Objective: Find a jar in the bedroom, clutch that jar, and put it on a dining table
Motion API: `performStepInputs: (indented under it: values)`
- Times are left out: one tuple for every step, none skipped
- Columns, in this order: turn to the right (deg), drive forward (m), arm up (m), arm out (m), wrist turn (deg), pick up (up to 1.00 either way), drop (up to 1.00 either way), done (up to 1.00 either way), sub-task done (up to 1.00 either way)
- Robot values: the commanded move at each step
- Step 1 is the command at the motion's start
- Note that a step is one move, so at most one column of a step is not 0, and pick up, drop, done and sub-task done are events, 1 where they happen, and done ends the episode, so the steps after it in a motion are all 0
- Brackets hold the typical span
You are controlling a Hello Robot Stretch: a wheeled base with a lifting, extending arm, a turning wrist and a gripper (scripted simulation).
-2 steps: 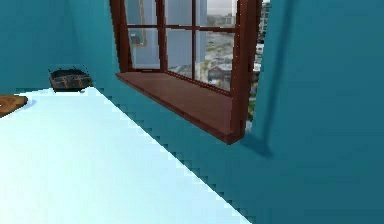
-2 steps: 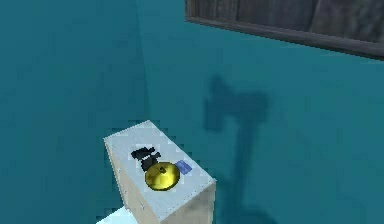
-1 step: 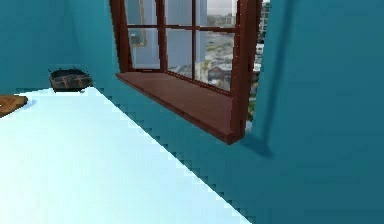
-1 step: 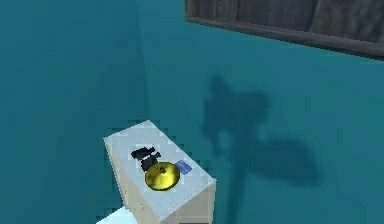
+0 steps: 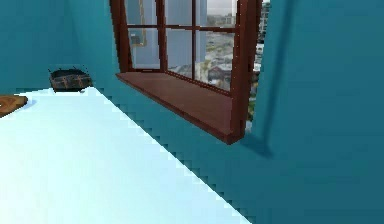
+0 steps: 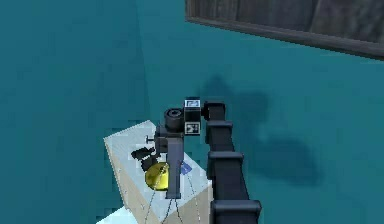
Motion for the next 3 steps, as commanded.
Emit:
performStepInputs:
  values:
    - [0.0,0.0,0.0,0.0,45.0,0.0,0.0,0.0,0.0]
    - [0.0,0.0,0.0,0.0,45.0,0.0,0.0,0.0,0.0]
    - [0.0,0.0,0.0,0.0,45.0,0.0,0.0,0.0,0.0]
